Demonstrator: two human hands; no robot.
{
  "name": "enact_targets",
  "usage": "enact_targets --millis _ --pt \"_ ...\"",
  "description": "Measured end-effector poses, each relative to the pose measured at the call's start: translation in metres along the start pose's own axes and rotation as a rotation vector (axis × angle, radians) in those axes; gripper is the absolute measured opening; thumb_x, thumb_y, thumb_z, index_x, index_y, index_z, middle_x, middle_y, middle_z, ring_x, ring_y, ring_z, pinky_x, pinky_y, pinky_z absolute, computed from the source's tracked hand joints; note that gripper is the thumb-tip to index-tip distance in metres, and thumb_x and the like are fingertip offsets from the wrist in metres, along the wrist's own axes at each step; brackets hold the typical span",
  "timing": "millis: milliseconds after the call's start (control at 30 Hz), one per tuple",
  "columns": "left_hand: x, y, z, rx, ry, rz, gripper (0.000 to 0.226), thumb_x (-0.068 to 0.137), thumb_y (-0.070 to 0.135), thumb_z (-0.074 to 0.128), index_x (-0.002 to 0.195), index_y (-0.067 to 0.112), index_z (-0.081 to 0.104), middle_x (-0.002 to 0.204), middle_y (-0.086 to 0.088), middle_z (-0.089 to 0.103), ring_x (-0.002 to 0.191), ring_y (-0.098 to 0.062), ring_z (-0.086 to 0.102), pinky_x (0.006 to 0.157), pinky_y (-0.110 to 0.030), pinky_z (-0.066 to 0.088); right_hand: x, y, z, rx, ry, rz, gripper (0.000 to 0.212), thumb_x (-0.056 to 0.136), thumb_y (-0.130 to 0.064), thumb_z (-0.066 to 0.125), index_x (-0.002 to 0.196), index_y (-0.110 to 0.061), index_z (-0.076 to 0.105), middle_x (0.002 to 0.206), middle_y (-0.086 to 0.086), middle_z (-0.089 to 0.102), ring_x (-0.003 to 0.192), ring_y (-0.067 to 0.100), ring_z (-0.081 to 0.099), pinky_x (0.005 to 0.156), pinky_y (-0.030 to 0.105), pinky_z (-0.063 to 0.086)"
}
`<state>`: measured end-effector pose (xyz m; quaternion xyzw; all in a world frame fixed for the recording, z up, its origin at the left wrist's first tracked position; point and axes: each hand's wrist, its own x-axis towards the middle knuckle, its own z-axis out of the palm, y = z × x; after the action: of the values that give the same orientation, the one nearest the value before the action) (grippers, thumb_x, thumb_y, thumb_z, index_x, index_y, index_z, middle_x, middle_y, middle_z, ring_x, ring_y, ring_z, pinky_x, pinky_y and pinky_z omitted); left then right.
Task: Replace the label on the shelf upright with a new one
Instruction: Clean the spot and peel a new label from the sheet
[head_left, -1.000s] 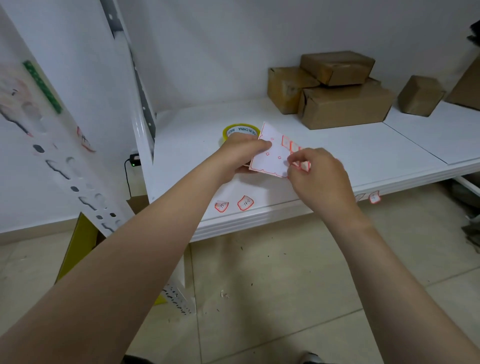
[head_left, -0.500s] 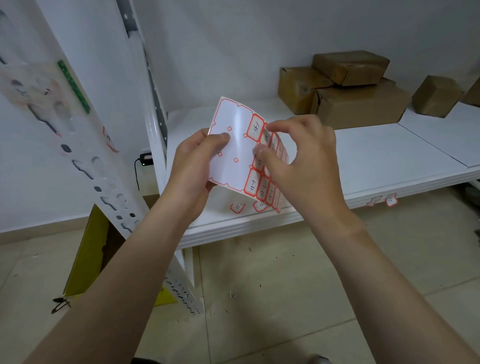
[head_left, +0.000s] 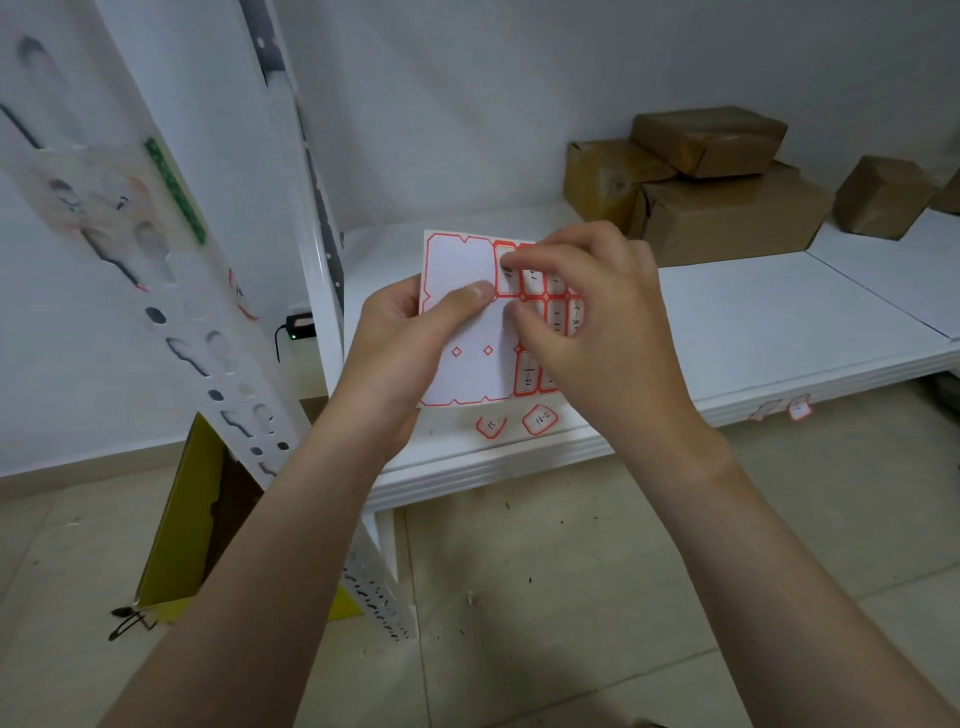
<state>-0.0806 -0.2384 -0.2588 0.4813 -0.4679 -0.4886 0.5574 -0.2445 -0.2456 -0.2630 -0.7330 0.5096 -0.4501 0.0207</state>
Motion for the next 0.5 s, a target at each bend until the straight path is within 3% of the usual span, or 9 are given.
enact_targets --millis 100,167,267,367,500 --pt "0.001 0.0 0.002 -0.019 0.074 -0.001 0.008 0.098 0.018 0.071 0.096 0.021 0.079 0.098 -0.004 0.083 0.09 -0.025 0.078 0.098 -0.056 0.061 0.001 0.002 -0.003 0.042 0.036 0.01 0.023 0.093 -0.029 0.076 0.116 -0.029 0.075 0.12 -0.006 0.062 0.114 0.02 0.052 0.087 0.009 0.036" --pt "0.0 0.0 0.004 -0.022 0.091 -0.005 0.008 0.098 0.019 0.072 0.095 0.022 0.079 0.097 -0.002 0.084 0.09 -0.025 0.079 0.098 -0.056 0.061 0.002 0.004 -0.006 0.069 0.064 0.018 0.022 0.092 -0.032 0.078 0.114 -0.028 0.076 0.114 -0.005 0.063 0.111 0.017 0.056 0.087 0.018 0.045" --pt "-0.002 0.001 0.007 -0.039 0.077 -0.005 0.009 0.097 0.017 0.073 0.094 0.022 0.08 0.099 -0.005 0.084 0.094 -0.029 0.079 0.098 -0.06 0.06 0.002 0.005 -0.01 0.101 0.093 0.033 0.02 0.091 -0.033 0.08 0.11 -0.027 0.078 0.104 -0.005 0.061 0.094 0.013 0.057 0.079 0.027 0.052" --pt "-0.003 0.0 0.01 -0.054 0.059 0.003 0.009 0.096 0.015 0.074 0.096 0.021 0.08 0.103 -0.008 0.083 0.101 -0.036 0.079 0.098 -0.062 0.059 0.003 0.007 -0.011 0.098 0.097 0.03 0.017 0.09 -0.033 0.082 0.105 -0.026 0.078 0.099 -0.004 0.062 0.081 0.005 0.052 0.072 0.022 0.049" --pt "-0.004 0.001 0.011 -0.095 0.046 0.015 0.011 0.096 0.012 0.073 0.1 0.02 0.079 0.105 -0.008 0.083 0.098 -0.033 0.079 0.096 -0.059 0.061 0.002 0.007 -0.012 0.117 0.089 -0.001 0.016 0.09 -0.033 0.082 0.103 -0.024 0.079 0.1 -0.005 0.066 0.078 -0.005 0.056 0.07 0.011 0.045"
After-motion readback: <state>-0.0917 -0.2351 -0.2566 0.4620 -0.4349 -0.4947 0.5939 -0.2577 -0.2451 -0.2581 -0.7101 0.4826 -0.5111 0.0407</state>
